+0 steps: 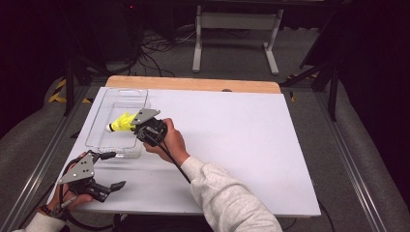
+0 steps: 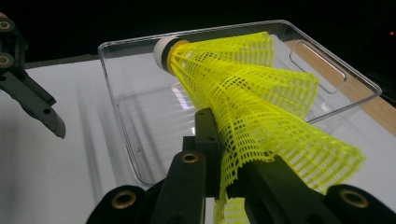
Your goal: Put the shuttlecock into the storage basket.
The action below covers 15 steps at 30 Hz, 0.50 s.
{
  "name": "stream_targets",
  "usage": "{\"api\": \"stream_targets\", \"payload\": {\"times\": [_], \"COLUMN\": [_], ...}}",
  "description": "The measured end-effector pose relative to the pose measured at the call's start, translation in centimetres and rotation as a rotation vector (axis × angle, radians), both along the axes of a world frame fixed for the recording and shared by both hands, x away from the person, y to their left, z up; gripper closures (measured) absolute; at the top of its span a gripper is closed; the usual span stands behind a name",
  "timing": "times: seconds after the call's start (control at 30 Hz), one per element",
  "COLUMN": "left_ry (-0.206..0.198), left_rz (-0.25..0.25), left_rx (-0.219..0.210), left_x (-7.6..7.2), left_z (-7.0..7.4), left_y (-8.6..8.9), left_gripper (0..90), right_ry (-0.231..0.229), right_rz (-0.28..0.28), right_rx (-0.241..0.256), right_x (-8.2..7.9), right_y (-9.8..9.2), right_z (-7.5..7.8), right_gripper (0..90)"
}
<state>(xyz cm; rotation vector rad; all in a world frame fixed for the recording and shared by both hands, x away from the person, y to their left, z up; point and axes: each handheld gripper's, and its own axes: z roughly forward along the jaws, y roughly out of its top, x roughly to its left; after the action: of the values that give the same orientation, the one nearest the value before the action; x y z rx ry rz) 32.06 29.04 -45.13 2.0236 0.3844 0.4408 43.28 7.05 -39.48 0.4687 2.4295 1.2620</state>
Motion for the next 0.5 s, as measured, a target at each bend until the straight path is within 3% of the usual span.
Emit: {"api": "stream_targets", "payload": {"times": [0.5], "left_ry": [0.006], "left_rz": [-0.001], "left_rx": [-0.005], "left_x": [-0.3], "left_z": [0.0], "left_y": [0.2], "left_gripper": [3.8], "right_ry": [0.015], "right_rz": [0.052], "right_rx": [-0.029], "right_x": [0.2], "right_y": [2.3], "right_z": [0.2], "right_gripper": [88.0]}}
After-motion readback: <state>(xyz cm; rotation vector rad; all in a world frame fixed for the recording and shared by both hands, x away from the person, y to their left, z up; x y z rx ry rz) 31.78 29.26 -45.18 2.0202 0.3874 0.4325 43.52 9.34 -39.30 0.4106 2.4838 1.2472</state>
